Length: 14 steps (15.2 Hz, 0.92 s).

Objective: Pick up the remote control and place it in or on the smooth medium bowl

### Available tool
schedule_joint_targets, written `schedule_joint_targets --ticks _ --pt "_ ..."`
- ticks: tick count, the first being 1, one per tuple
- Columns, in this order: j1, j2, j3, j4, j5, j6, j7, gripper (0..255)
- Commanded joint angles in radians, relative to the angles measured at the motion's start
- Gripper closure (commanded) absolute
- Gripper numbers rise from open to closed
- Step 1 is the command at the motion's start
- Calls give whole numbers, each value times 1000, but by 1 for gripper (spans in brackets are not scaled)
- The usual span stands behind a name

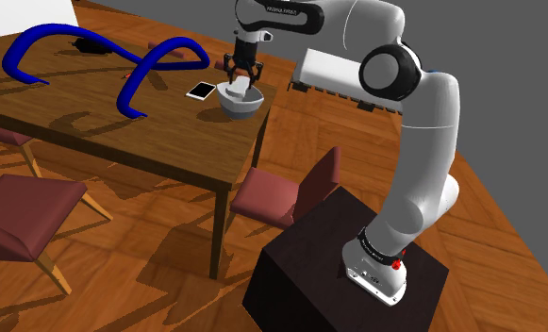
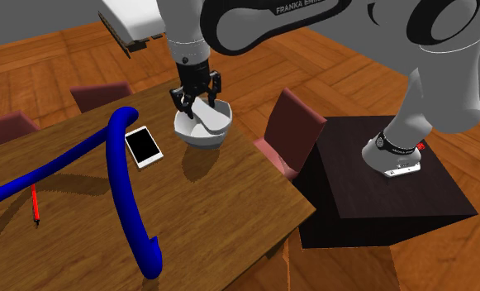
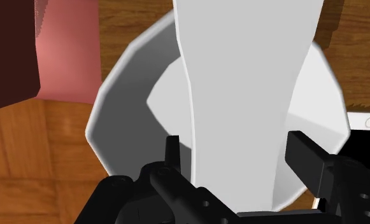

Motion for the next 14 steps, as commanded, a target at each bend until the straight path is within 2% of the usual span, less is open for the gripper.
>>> schedule_joint_targets --ticks 1,9,10,14 --pt "-5 -1 -2 -30 0 27 -1 255" --pt "-5 -1 -2 -30 0 27 -1 255" --pt "-5 -2 -2 -31 0 27 -1 0" --pt "-5 -2 -1 -32 0 29 -1 0"
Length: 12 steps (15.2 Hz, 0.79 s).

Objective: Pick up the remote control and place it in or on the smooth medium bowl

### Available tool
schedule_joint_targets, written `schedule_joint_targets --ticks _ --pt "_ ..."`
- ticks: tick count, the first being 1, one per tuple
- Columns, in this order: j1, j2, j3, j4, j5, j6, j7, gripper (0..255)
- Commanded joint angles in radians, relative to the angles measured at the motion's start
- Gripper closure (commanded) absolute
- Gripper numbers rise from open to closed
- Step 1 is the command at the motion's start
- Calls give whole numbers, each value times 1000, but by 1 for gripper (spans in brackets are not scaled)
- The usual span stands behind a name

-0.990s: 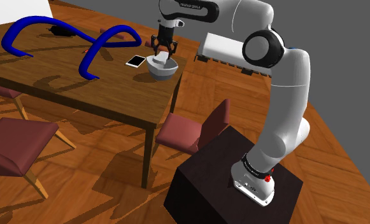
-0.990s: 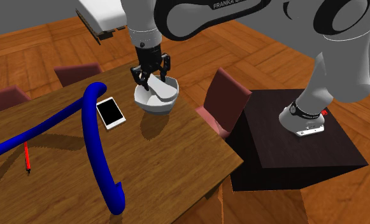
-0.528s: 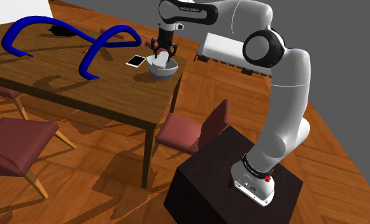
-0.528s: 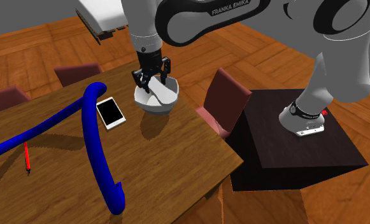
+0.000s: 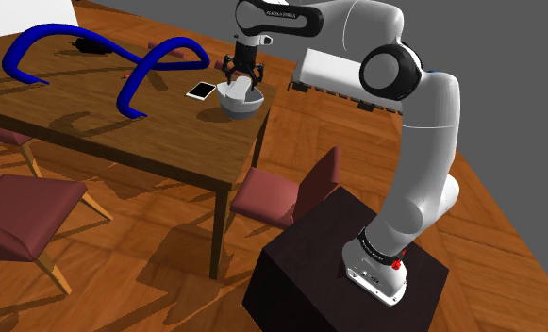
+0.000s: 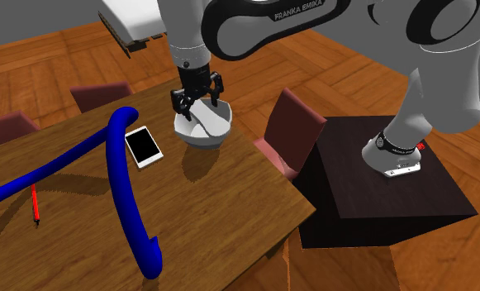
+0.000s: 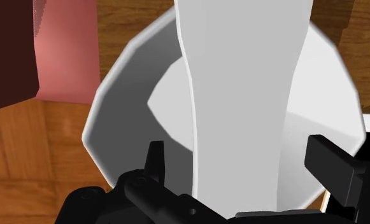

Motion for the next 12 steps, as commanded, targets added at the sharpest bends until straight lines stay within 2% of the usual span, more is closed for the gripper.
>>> schedule_joint_targets --ticks 1,5,12 --pt "0 1 0 2 0 -1 0 0" --pt "14 19 0 159 -2 -140 -5 0" --pt "14 19 0 159 -2 -140 -5 0"
